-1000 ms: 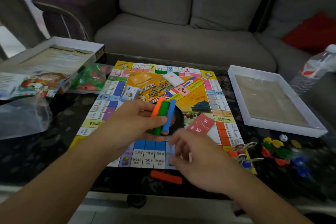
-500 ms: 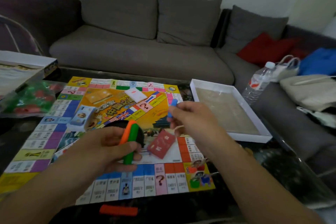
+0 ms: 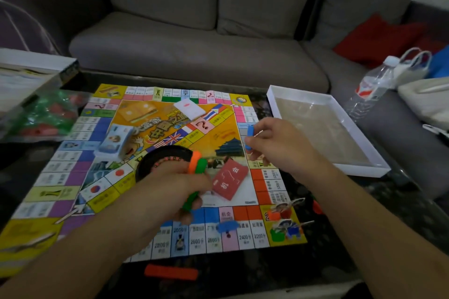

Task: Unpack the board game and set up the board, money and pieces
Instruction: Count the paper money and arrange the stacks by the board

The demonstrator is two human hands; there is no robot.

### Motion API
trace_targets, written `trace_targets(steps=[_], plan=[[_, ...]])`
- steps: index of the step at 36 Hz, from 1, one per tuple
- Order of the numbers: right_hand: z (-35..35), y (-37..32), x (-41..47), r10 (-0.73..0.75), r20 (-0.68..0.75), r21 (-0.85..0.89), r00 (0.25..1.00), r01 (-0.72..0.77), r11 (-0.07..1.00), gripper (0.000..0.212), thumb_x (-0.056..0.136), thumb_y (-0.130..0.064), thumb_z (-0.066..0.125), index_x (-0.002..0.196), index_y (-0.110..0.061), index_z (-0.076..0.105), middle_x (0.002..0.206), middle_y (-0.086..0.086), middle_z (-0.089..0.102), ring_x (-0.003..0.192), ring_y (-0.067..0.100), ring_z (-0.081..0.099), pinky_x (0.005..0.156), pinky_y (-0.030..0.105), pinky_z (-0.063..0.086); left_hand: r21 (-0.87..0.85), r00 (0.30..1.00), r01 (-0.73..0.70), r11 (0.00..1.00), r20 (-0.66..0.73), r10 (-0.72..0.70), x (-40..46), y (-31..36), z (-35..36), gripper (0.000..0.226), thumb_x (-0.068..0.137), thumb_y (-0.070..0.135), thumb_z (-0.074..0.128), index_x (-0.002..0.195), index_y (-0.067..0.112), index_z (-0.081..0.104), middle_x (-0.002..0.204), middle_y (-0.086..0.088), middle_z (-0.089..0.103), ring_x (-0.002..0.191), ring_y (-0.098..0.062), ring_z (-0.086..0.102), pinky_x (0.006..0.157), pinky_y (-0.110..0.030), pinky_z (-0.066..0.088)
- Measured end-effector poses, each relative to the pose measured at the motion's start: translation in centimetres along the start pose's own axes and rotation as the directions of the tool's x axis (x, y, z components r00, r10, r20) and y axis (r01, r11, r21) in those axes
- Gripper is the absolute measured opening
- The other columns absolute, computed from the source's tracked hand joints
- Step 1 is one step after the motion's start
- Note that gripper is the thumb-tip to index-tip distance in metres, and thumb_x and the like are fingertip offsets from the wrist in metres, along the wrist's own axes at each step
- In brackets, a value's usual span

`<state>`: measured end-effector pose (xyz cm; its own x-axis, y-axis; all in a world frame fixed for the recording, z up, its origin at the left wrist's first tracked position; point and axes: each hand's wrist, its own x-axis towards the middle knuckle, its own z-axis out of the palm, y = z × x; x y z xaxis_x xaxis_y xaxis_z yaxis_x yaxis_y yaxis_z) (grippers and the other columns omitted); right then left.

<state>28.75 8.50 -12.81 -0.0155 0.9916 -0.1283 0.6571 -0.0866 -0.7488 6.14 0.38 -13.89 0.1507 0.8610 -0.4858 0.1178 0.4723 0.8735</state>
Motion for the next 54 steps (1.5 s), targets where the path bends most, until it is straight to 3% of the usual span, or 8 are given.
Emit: trace_targets(steps=[6,9,17,24,28,34,45,54], plan=[[-1.4,1.2,1.2,0.012,-0.152,-0.354,0.988,-0.066,0.933,0.016,0.099,-0.03,0.07,0.087,-0.023,0.063,0.088,-0.005,0.073,0.077,0.011,0.072,0.06,0.026,0.058,0.634,0.967,-0.256,0.73,0.178,0.184,-0.6,-1.4,1.8,0.023,0.085,0.048,0.08,0.098,0.034,0.067,0.081,0.019,0.066,0.064,0.009,0.062,0.058,-0.012,0.049],[-2.1,1.8,3.1,-0.039,-0.166,-0.617,0.985,-0.073,0.783,0.03,0.096,-0.033,0.07,0.071,-0.021,0.057,0.071,-0.005,0.061,0.067,0.011,0.063,0.055,0.023,0.045,0.771,0.955,-0.295,0.564,0.238,0.175,-0.7,-1.8,2.2,0.031,0.086,0.054,0.078,0.109,0.042,0.06,0.096,0.029,0.063,0.084,0.007,0.064,0.072,-0.015,0.054],[-1.9,2.6,5.7,-0.026,-0.132,-0.836,0.991,-0.098,0.54,0.04,0.09,-0.038,0.07,0.067,-0.023,0.04,0.086,0.001,0.046,0.098,0.025,0.047,0.097,0.039,0.046,0.887,0.959,-0.264,0.379,0.202,0.197,0.2,-2.8,2.2,0.028,0.088,0.057,0.069,0.086,0.041,0.046,0.095,0.016,0.058,0.084,-0.007,0.06,0.071,-0.023,0.046],[-2.5,4.3,6.3,-0.057,-0.189,-0.87,0.98,-0.14,0.472,0.023,0.095,-0.04,0.062,0.098,-0.018,0.061,0.118,0.012,0.062,0.118,0.034,0.056,0.101,0.041,0.044,0.807,0.947,-0.3,0.509,0.19,0.257,1.0,-2.9,2.1,0.027,0.09,0.062,0.067,0.1,0.037,0.059,0.095,0.019,0.062,0.081,-0.005,0.063,0.072,-0.021,0.053],[-2.6,4.9,6.3,-0.088,-0.257,-0.825,0.962,-0.171,0.539,0.034,0.1,-0.047,0.054,0.091,-0.016,0.061,0.108,0.011,0.063,0.111,0.033,0.058,0.099,0.043,0.045,0.747,0.951,-0.28,0.603,0.128,0.283,0.8,-2.3,2.3,0.022,0.091,0.053,0.072,0.091,0.034,0.061,0.083,0.011,0.063,0.072,-0.006,0.063,0.059,-0.015,0.044],[-3.9,4.8,4.7,-0.173,-0.351,-0.696,0.92,-0.133,0.706,0.011,0.087,-0.015,0.067,0.095,-0.01,0.074,0.098,0.007,0.068,0.099,0.028,0.062,0.092,0.042,0.054,0.514,0.948,-0.286,0.809,0.03,0.316,0.9,-1.7,2.0,0.025,0.09,0.045,0.076,0.083,0.022,0.069,0.06,0.017,0.06,0.05,0.0,0.055,0.049,-0.016,0.042],[-3.4,4.8,6.5,-0.099,0.057,-0.926,0.993,0.089,0.366,0.038,0.086,-0.028,0.066,0.123,-0.019,0.068,0.146,0.0,0.049,0.139,0.029,0.032,0.121,0.049,0.021,0.213,0.975,-0.221,0.952,0.026,0.221,-0.7,0.0,2.0,0.016,0.087,0.035,0.078,0.09,0.02,0.075,0.049,0.01,0.053,0.045,-0.004,0.05,0.059,-0.032,0.043],[-3.2,5.1,6.5,-0.186,0.016,-0.84,0.982,0.114,0.53,0.023,0.086,-0.03,0.072,0.106,-0.021,0.066,0.122,-0.004,0.057,0.133,0.023,0.038,0.117,0.043,0.023,0.166,0.977,-0.211,0.963,0.046,0.206,-0.4,0.5,1.8,0.025,0.091,0.031,0.075,0.066,0.035,0.073,0.054,0.005,0.058,0.047,-0.007,0.05,0.059,-0.035,0.041]])
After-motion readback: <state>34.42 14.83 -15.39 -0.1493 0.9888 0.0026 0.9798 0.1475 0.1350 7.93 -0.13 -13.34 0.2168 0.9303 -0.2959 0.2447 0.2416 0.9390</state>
